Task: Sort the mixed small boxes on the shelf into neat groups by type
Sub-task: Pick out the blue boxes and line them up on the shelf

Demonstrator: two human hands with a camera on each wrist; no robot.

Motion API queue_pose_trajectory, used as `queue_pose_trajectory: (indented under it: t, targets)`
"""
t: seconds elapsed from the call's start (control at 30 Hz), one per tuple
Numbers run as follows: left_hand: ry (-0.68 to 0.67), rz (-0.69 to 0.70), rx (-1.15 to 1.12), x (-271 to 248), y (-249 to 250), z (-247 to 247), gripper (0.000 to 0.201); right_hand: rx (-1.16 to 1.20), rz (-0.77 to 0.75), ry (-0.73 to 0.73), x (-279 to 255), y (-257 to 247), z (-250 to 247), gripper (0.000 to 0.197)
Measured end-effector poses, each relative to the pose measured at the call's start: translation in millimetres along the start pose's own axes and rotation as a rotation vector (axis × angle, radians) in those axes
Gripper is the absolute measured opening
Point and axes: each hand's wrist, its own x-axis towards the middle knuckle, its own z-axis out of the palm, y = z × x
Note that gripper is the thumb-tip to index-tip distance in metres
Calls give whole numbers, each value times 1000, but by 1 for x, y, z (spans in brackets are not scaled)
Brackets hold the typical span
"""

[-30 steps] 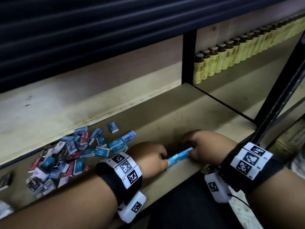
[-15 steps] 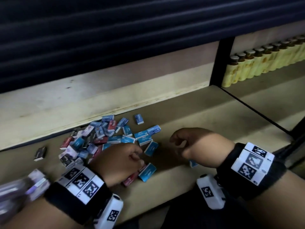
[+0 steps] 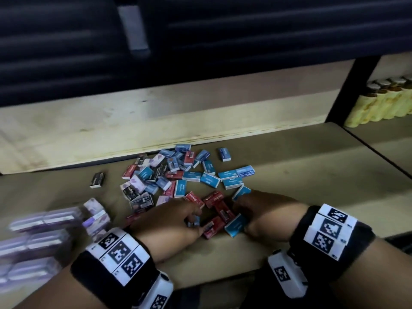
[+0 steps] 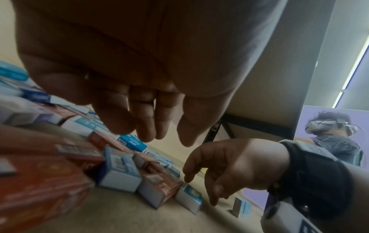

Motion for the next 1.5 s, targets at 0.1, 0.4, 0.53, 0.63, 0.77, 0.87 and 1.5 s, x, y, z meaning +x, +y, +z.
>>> queue_pose_trajectory:
  t: [0.1, 0.4, 0.53, 0.63, 0.77, 0.87, 1.5]
  targets:
    - [7, 4, -19, -2, -4, -1, 43, -44, 33, -33, 4, -3, 5, 37]
    - [-11, -36, -81, -3, -20, -2, 44, -66, 78, -17, 12, -8, 11, 36]
    - [-22, -21, -79, -6, -21, -5, 39, -73, 76, -11, 14, -8, 11, 37]
    - [-19, -23, -68, -6, -20, -4, 49, -73, 71, -7, 15, -6, 12, 38]
    - [-32, -51, -112, -4, -17, -1, 55, -44, 66, 7, 14, -3, 12, 34]
    - [-34, -53, -129, -4, -13, -1, 53, -27, 41, 26, 13, 2, 13, 24]
    - [-50, 84, 9, 39, 40, -4, 29, 207, 124, 330, -35, 30, 0, 31]
